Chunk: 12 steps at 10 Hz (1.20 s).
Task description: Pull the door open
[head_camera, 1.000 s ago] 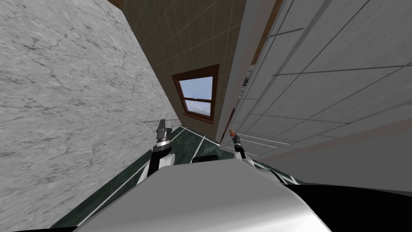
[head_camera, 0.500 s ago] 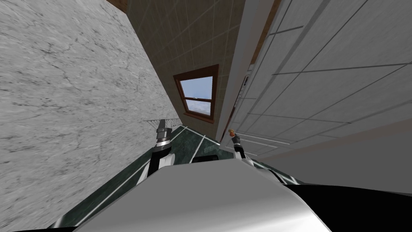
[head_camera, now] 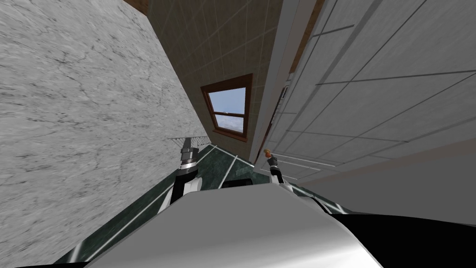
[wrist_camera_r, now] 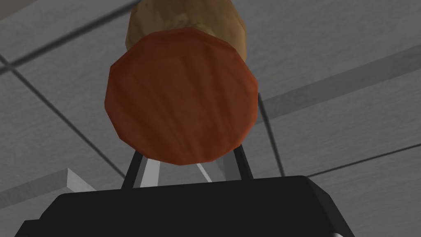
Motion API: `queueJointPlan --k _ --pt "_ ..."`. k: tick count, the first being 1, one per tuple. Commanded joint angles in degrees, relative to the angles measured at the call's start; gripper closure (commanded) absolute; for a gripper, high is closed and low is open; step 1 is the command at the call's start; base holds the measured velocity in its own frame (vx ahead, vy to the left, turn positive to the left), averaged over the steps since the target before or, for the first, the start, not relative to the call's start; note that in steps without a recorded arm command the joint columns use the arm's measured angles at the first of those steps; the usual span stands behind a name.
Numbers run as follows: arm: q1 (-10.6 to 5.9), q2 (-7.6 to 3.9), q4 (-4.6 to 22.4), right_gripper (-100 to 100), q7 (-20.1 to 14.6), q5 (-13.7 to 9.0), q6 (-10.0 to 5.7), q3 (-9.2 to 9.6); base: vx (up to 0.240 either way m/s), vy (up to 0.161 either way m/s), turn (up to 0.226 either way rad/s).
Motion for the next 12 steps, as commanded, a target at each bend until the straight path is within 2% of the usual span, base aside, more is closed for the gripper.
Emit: queueJointPlan --k 1,3,5,6,9,10,12 --pt "-1.37 0.23 1.06 100 -2.86 -0.77 -1.24 1.0 -0.048 -0.02 0.046" --pt "-1.41 0.25 0.96 100 -5.75 -1.42 -1.15 1.42 -0.041 -0.019 0.039" --pt "-1.41 0.25 0.96 100 -6.34 -1.42 -1.15 1.42 -0.026 -0.004 0.014" --pt "-1.45 0.27 0.86 100 -8.72 -2.06 -1.05 1.83 -0.027 -0.003 0.026" --pt "-1.53 0.31 0.66 100 -13.28 -3.33 -0.87 2.64 -0.045 -0.013 0.044" --pt "-1.53 0.31 0.66 100 -13.48 -3.33 -0.87 2.64 -0.033 -0.008 0.018" --pt "-1.61 0.35 0.47 100 -17.43 -4.55 -0.69 3.42 -0.041 -0.014 0.049"
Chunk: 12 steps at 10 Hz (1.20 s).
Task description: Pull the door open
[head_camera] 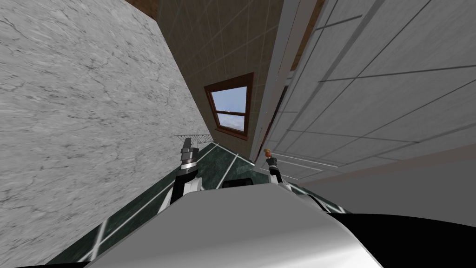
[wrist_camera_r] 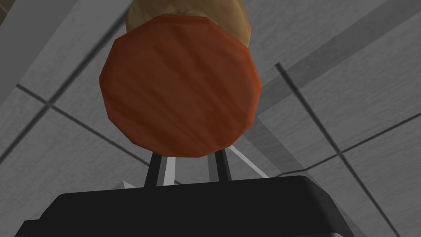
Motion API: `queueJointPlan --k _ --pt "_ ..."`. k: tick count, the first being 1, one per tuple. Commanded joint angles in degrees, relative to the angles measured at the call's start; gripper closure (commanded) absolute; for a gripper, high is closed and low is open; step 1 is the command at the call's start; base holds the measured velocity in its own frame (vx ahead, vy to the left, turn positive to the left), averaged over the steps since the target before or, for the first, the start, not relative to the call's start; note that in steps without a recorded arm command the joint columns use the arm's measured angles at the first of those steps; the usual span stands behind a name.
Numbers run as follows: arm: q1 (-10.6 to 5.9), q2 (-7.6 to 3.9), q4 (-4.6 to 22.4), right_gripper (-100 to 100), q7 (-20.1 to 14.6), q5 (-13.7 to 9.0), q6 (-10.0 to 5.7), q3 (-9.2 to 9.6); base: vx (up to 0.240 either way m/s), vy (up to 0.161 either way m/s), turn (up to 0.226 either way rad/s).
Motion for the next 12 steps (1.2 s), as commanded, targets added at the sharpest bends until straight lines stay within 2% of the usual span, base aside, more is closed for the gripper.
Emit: queueJointPlan --k 1,2,3,6,7,9,10,12 --pt "-0.58 0.41 -1.24 100 -1.76 -0.26 -0.45 0.34 -0.032 -0.015 0.027" --pt "-0.58 0.41 -1.24 100 -1.76 -0.26 -0.45 0.34 -0.015 -0.003 -0.009" --pt "-0.61 0.43 -1.33 100 -4.12 -0.83 -0.37 0.71 -0.031 -0.006 0.03" --pt "-0.61 0.43 -1.33 100 -4.12 -0.83 -0.37 0.71 -0.016 0.0 0.003" --pt "-0.65 0.45 -1.42 100 -6.49 -1.4 -0.29 1.08 -0.019 -0.009 0.026" --pt "-0.65 0.45 -1.42 100 -6.49 -1.4 -0.29 1.08 -0.013 -0.002 0.025" --pt "-0.59 1.21 0.09 -100 -9.0 -2.32 0.06 1.35 -0.071 -0.013 -0.004" --pt "-0.76 1.84 -0.43 -100 -10.95 -3.09 0.22 1.54 -0.109 0.001 0.039"
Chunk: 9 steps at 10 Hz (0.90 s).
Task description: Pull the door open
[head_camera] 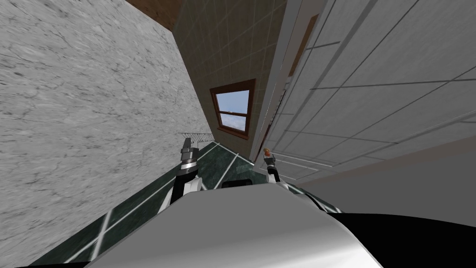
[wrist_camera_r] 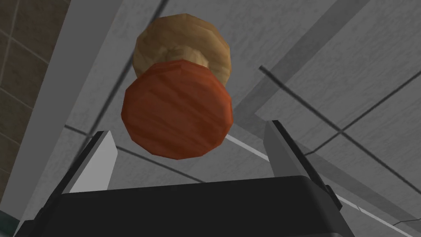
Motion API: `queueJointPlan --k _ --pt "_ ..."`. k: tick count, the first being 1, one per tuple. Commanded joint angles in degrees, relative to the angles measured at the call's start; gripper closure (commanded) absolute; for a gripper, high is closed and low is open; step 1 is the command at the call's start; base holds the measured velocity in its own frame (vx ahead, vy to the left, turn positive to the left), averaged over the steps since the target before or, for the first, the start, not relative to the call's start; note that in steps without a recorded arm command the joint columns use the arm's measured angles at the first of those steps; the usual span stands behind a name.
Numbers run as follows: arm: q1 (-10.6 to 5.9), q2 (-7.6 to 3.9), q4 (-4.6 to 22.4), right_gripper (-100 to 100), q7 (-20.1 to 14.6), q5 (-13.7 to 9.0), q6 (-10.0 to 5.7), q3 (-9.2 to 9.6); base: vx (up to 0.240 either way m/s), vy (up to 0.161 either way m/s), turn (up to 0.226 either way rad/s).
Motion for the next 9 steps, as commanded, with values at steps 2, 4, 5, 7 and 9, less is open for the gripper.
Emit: queueJointPlan --k 2,4,5,7,9 --pt "-0.56 1.02 0.05 -100 -3.38 -1.15 -0.27 0.41 -0.108 0.008 0.012" --pt "-0.8 1.89 -0.67 -100 -6.08 -2.22 -0.04 0.68 -0.102 -0.01 0.022" --pt "-0.92 2.34 -1.04 -100 -7.49 -2.78 0.07 0.81 -0.09 -0.018 0.013" --pt "-1.17 3.27 -1.8 -100 -10.39 -3.93 0.31 1.1 -0.086 -0.009 0.021" --pt "-1.42 4.19 -2.56 -100 -13.27 -5.07 0.55 1.38 -0.091 -0.009 0.021"
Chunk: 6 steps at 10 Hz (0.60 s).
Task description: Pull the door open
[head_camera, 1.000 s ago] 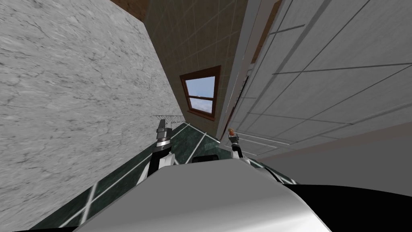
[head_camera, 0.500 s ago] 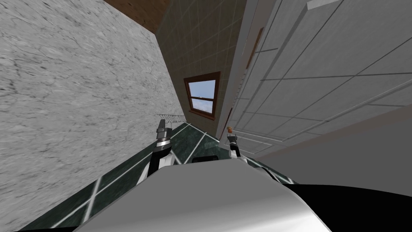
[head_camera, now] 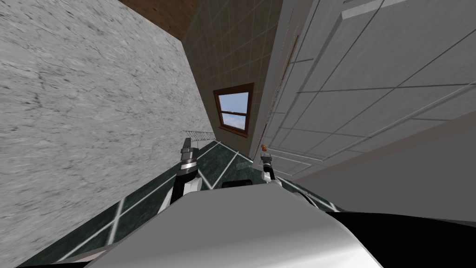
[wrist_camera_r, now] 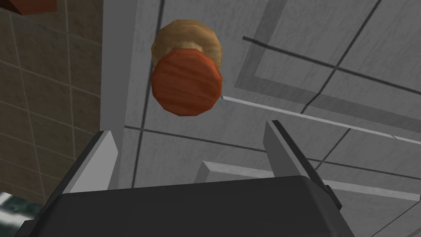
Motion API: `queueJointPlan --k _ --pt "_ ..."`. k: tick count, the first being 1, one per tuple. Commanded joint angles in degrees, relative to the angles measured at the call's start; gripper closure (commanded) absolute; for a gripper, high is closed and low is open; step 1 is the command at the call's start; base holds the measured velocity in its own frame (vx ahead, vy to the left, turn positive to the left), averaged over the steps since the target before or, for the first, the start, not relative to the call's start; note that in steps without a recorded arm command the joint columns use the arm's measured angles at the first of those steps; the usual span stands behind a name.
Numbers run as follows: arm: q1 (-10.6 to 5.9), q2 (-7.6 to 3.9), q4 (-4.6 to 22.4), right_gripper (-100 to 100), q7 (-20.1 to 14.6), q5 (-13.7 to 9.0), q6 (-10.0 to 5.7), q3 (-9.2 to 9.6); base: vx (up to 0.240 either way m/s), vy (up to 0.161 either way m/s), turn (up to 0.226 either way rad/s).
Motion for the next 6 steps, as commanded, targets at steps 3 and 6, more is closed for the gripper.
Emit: queueJointPlan --k 3,6 --pt "-0.56 1.54 -1.16 -100 -5.04 -1.96 0.52 0.48 -0.101 -0.007 0.017" --pt "-0.85 2.59 -2.02 -100 -8.31 -3.26 0.79 0.8 -0.096 -0.009 0.015"
